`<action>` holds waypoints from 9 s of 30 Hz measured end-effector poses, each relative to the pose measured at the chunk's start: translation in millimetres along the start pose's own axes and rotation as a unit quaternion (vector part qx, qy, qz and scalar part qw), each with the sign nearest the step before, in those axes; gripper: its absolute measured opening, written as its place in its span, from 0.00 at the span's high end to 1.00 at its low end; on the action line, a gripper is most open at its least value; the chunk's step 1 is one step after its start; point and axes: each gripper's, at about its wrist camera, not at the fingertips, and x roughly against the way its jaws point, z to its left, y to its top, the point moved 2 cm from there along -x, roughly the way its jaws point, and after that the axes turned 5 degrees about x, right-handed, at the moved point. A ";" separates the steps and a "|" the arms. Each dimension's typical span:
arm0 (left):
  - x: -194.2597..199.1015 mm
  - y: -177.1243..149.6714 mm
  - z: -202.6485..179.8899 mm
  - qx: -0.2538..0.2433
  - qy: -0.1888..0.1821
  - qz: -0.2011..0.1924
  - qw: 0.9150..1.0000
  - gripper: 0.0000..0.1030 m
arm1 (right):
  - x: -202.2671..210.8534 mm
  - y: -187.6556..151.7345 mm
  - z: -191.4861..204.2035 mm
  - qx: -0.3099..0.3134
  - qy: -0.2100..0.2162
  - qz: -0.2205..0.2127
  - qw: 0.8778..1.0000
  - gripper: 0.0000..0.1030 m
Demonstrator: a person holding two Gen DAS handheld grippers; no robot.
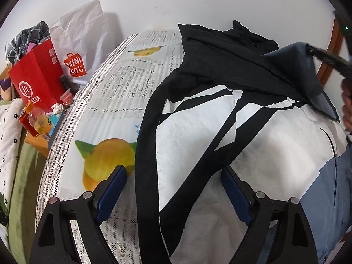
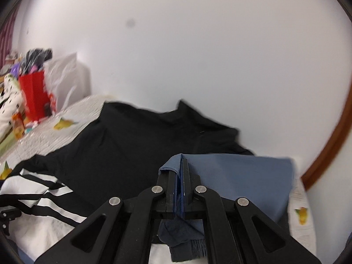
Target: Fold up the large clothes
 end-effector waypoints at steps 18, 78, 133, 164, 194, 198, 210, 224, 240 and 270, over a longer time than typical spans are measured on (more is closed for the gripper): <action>37.3 10.8 -18.4 -0.012 0.000 -0.029 1.000 0.15 | 35.4 -73.6 -37.9 -0.101 0.011 0.070 0.992 0.12; -9.1 147.8 -176.7 -0.069 -0.081 -0.057 0.993 0.88 | 140.6 -181.9 -182.9 -0.183 -0.059 0.093 0.977 0.41; 48.1 43.3 -14.0 -0.012 0.009 -0.006 1.000 0.38 | 164.2 -281.8 -160.3 -0.268 -0.092 0.200 0.938 0.40; 58.7 -50.6 11.0 0.012 -0.030 0.025 0.999 0.94 | 189.3 -314.6 -104.0 -0.253 -0.093 0.182 0.946 0.96; 137.7 57.7 10.5 0.055 -0.149 -0.147 0.976 0.96 | 274.7 -207.8 -194.8 -0.315 -0.074 -0.021 0.946 0.97; 119.0 82.5 -5.1 0.051 -0.122 -0.143 0.981 0.96 | 237.7 -191.7 -209.3 -0.312 -0.077 -0.022 0.947 0.97; 33.5 127.7 -31.3 0.027 -0.040 -0.118 0.992 0.96 | 124.0 -190.3 -237.0 -0.323 -0.061 0.010 0.944 0.96; -32.1 123.0 -26.5 0.032 -0.007 -0.055 0.998 0.91 | 35.2 -223.3 -230.9 -0.296 -0.099 0.106 0.944 0.90; 13.2 94.0 2.7 0.032 -0.041 -0.055 0.997 0.47 | 112.8 -258.2 -230.9 -0.282 -0.113 0.146 0.941 0.66; 0.6 40.8 24.8 0.041 -0.082 -0.012 0.996 0.91 | 94.4 -285.0 -200.2 -0.268 -0.052 0.191 0.943 0.94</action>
